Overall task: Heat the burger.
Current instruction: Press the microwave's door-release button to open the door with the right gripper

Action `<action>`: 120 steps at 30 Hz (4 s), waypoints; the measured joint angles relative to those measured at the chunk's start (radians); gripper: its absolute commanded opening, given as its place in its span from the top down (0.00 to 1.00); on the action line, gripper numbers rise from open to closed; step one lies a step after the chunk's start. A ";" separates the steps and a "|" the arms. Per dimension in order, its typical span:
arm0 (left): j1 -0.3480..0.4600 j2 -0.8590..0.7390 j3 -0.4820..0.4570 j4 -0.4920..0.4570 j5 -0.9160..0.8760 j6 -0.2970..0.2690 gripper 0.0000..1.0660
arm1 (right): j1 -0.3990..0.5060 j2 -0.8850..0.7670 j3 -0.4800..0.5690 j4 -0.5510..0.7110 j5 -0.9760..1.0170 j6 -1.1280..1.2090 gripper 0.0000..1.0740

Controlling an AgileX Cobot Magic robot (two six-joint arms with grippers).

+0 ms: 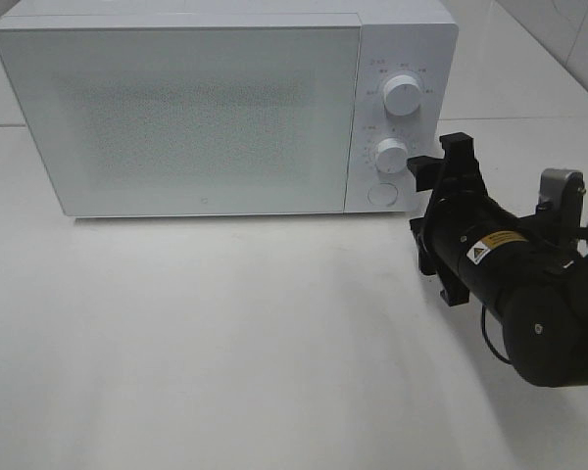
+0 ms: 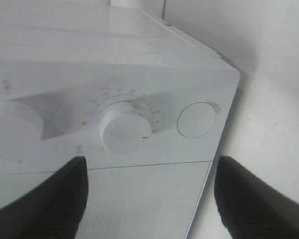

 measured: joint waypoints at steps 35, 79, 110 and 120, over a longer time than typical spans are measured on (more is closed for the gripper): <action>0.000 0.000 0.000 0.000 0.000 0.000 0.04 | 0.000 -0.519 -0.138 -0.089 1.489 -1.488 0.36; 0.000 0.000 0.000 0.000 0.000 0.000 0.04 | -0.320 -1.661 -0.138 -0.519 2.277 -1.265 0.30; 0.000 0.000 0.000 0.000 0.000 0.000 0.04 | -0.414 -1.879 -0.065 -0.519 2.258 -1.266 0.30; 0.000 0.000 0.000 0.000 0.000 0.000 0.04 | -0.414 -1.849 -0.068 -0.519 2.247 -1.266 0.30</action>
